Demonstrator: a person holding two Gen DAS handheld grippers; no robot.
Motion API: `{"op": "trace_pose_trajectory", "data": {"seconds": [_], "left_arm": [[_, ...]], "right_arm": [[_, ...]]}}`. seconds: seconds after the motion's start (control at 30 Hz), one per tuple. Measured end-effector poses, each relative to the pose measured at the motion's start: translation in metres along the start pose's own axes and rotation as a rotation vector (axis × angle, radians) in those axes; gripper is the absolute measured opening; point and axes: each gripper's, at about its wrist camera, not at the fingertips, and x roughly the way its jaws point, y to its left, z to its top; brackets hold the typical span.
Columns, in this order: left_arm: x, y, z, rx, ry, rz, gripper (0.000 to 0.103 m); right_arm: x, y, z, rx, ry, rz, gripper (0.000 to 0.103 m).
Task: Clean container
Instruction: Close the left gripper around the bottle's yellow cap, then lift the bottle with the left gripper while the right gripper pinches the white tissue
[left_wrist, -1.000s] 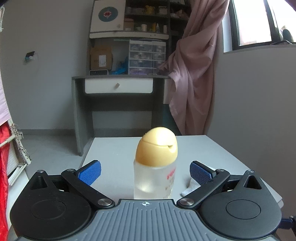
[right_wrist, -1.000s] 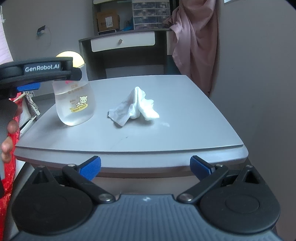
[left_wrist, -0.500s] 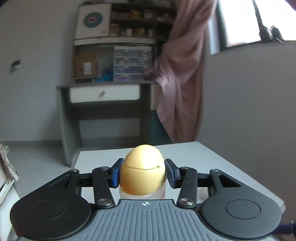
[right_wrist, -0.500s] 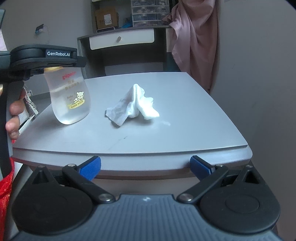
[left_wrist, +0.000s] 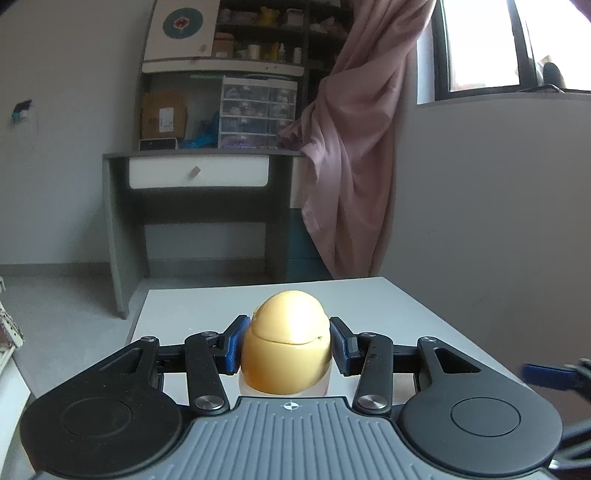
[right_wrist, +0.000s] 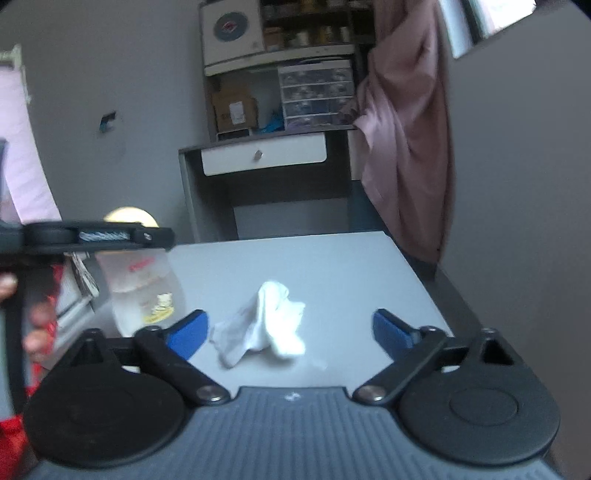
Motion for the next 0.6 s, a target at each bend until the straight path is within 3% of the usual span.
{"op": "trace_pose_trajectory", "data": {"seconds": [0.03,0.1,0.33,0.37,0.43,0.47,0.6], "left_arm": [[0.0,0.0,-0.001,-0.005,0.0,-0.005,0.046],[-0.001,0.0,-0.003,-0.002,0.001,-0.014,0.046],[0.0,0.005,-0.005,-0.004,0.007,-0.028,0.046],[0.0,0.006,-0.005,-0.008,0.008,-0.032,0.046],[0.0,0.007,-0.004,-0.012,0.011,-0.041,0.046],[0.001,0.007,-0.004,-0.01,0.011,-0.042,0.046],[0.002,0.01,-0.004,-0.013,0.013,-0.05,0.046]], "right_arm": [[0.008,-0.001,0.0,-0.014,0.005,0.016,0.064],[0.022,-0.002,0.001,-0.026,0.022,0.053,0.046],[0.05,0.004,0.002,-0.039,0.054,0.101,0.04],[0.053,0.005,0.002,-0.038,0.056,0.11,0.036],[0.059,0.008,0.003,-0.05,0.075,0.113,0.011],[0.063,0.009,0.003,-0.06,0.091,0.11,0.006],[0.061,0.009,0.001,-0.05,0.082,0.126,0.003]]}}
